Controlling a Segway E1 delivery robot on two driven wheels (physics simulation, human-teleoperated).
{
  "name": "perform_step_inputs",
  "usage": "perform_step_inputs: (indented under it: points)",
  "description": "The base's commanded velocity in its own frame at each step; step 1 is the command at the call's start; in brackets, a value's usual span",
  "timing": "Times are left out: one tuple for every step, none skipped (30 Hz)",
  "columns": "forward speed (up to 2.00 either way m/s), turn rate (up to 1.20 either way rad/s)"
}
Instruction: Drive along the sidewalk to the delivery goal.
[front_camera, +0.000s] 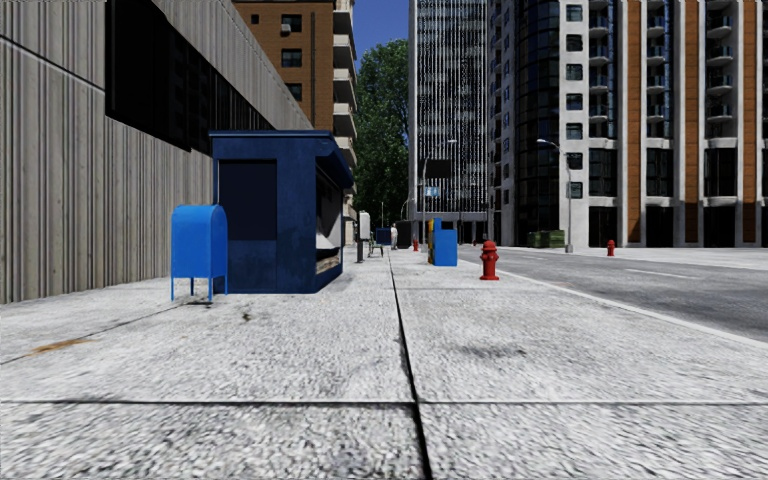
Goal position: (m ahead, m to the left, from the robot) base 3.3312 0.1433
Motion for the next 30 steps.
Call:
perform_step_inputs:
  points:
    - [2.0, 0.06]
    - [2.0, 0.07]
    - [2.0, 0.09]
    - [2.0, 0.1]
    - [2.0, 0.1]
    - [2.0, 0.11]
    - [2.0, 0.11]
    - [2.0, 0.12]
    - [2.0, 0.12]
    - [2.0, 0.13]
    - [2.0, 0.13]
    - [2.0, 0.13]
    - [2.0, 0.13]
    - [2.0, 0.13]
    - [2.0, 0.08]
    - [2.0, 0.07]
    - [2.0, 0.07]
    - [2.0, 0.06]
    - [2.0, 0.06]
    - [2.0, 0.06]
    - [2.0, 0.0]
    - [2.0, 0.0]
    - [2.0, 0.0]
    - [2.0, 0.0]
    - [2.0, 0.0]
    - [2.0, 0.0]
    - [2.0, 0.0]
    - [2.0, 0.0]
    - [2.0, 0.0]
    - [2.0, 0.0]
